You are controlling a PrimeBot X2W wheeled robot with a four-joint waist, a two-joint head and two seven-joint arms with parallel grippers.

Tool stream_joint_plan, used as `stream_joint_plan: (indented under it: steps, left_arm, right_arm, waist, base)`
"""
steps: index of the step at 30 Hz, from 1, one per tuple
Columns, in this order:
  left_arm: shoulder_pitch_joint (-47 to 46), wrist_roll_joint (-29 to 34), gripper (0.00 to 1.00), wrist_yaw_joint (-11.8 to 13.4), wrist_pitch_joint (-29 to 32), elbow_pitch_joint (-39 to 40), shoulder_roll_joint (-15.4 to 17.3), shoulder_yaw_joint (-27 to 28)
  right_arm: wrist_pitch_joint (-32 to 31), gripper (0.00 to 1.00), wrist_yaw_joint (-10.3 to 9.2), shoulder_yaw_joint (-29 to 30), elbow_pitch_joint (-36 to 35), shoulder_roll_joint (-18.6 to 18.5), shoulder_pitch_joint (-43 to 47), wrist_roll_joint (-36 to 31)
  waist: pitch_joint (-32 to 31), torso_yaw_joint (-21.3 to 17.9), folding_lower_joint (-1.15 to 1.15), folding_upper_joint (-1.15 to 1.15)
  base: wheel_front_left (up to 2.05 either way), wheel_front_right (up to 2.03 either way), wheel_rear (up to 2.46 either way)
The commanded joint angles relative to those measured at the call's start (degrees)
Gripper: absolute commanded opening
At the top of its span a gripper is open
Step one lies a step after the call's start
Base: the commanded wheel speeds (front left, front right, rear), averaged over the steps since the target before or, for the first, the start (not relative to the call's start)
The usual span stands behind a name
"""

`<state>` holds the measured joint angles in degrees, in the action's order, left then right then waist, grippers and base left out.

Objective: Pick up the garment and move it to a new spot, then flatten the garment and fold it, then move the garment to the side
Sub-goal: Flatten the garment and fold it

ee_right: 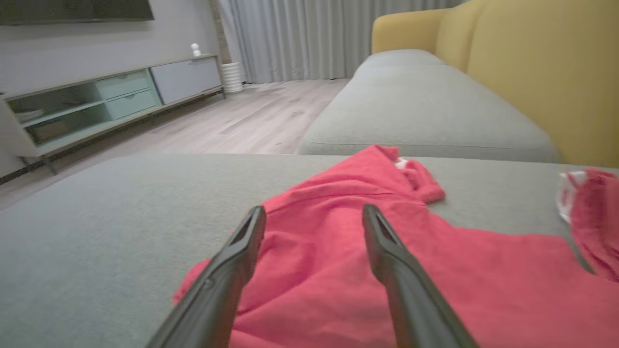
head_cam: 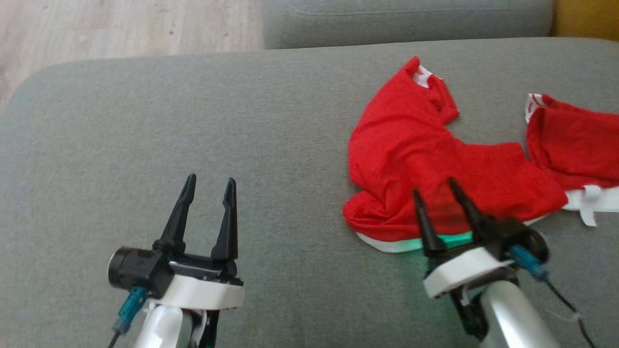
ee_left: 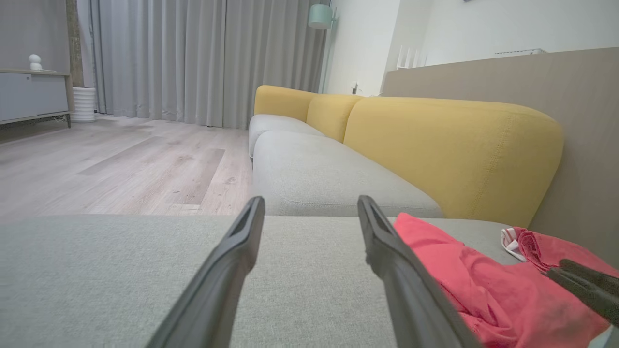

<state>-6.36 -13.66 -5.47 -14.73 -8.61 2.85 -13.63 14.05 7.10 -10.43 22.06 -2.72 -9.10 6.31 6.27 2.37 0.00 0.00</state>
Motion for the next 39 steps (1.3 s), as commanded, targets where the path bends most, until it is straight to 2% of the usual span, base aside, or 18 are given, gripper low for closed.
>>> stream_joint_plan:
  steps: [1,9,23,24,25,33,39]
  left_arm:
    - [-1.4,-0.6,1.0,0.4,-0.3,1.6,0.0,1.2]
    - [-1.8,-1.5,1.0,0.8,-0.3,1.4,0.0,-0.1]
    - [-2.0,-1.8,1.0,1.1,-0.3,1.1,0.0,-0.3]
    - [-2.0,-1.8,1.0,1.1,-0.3,1.0,0.0,-0.4]
    - [-1.9,-1.8,1.0,1.1,-0.3,1.0,0.0,-0.4]
    - [-2.2,-1.8,1.0,1.1,-0.3,1.0,0.0,-0.4]
    - [-2.6,-2.0,1.0,1.0,-0.3,1.0,0.0,-0.9]
  right_arm:
    - [-1.1,1.0,0.39,-4.0,-1.0,-0.2,-3.2,-0.3]
    - [-7.5,1.0,0.39,-10.8,5.8,-0.2,-7.0,0.0]
    - [-12.7,1.0,0.39,-12.5,16.4,-0.2,-11.6,0.3]
    - [-12.8,0.25,0.39,-12.8,16.8,-0.2,-11.9,0.6]
    - [-12.7,0.0,0.39,-13.2,17.0,-0.2,-12.3,1.1]
    - [-6.3,0.0,0.39,-18.4,15.1,-0.2,-16.5,5.6]
    - [-2.2,0.0,0.39,-27.3,12.6,-0.2,-20.9,10.5]
  waist:
    - [0.3,1.3,0.0,0.0]
    - [1.2,4.8,0.0,0.0]
    - [1.9,6.7,0.0,0.0]
    - [1.9,6.7,0.0,0.0]
    - [1.9,6.6,0.0,0.0]
    - [2.1,6.3,0.0,0.0]
    - [2.5,6.7,0.0,0.0]
  base:
    - [0.0,0.0,0.0]
    - [0.0,0.0,0.0]
    - [0.0,0.0,0.0]
    - [0.0,0.0,0.0]
    - [0.0,0.0,0.0]
    - [0.0,0.0,0.0]
    - [0.0,0.0,0.0]
